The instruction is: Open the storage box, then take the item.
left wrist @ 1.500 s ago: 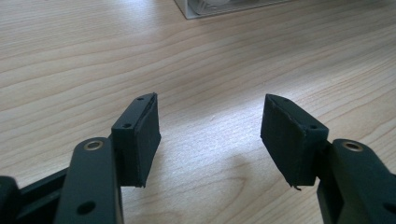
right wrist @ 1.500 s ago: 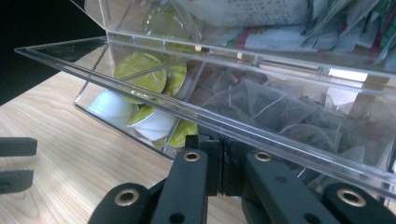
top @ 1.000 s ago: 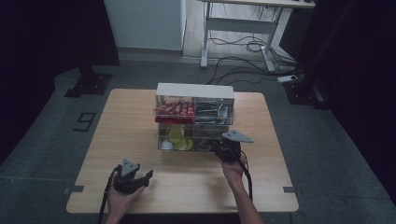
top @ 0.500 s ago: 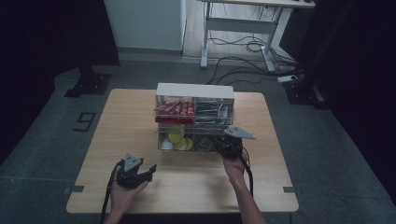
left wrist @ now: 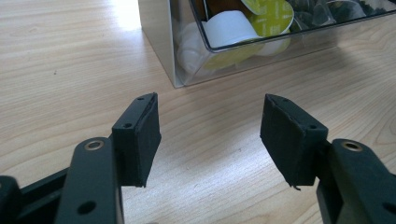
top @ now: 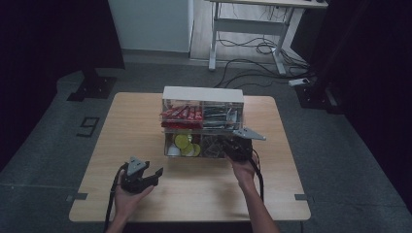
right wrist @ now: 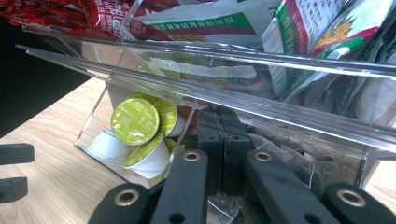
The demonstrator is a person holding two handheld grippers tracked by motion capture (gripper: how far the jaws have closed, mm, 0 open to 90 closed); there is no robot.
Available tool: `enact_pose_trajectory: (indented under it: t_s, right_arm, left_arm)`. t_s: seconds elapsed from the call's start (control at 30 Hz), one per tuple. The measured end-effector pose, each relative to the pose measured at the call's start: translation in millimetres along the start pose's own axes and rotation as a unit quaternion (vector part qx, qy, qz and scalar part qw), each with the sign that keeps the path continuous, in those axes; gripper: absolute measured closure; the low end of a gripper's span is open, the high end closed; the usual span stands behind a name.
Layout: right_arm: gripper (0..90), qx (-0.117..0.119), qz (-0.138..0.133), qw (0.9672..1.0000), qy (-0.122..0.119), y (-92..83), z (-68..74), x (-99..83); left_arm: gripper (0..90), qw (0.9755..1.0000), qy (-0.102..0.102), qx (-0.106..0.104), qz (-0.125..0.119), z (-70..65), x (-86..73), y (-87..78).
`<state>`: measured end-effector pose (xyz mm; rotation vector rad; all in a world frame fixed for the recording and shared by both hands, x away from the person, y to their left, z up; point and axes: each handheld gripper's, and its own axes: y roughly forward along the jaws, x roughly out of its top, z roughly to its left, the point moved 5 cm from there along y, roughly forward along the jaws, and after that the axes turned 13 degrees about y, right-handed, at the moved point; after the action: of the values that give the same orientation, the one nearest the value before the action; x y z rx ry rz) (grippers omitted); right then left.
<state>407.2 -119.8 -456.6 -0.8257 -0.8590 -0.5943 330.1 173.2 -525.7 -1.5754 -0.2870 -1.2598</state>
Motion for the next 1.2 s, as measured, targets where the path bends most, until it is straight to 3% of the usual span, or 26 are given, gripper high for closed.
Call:
enact_pose_trajectory:
  t_s: [0.43,0.83,1.2]
  right_arm:
    - [88.0,-0.002,0.002,1.0000,-0.003,-0.7,1.0,0.6]
    - [88.0,-0.002,0.001,1.0000,-0.003,-0.9,1.0,0.6]
    - [88.1,-0.001,0.002,1.0000,-0.006,-1.1,0.7,0.9]
  left_arm:
    - [38.0,0.9999,0.011,-0.010,-0.007,-7.0,22.1,11.5]
    - [38.0,0.9999,0.008,-0.013,-0.007,-11.2,38.8,26.4]
    - [38.4,0.9999,0.015,-0.005,-0.006,-16.9,50.9,41.6]
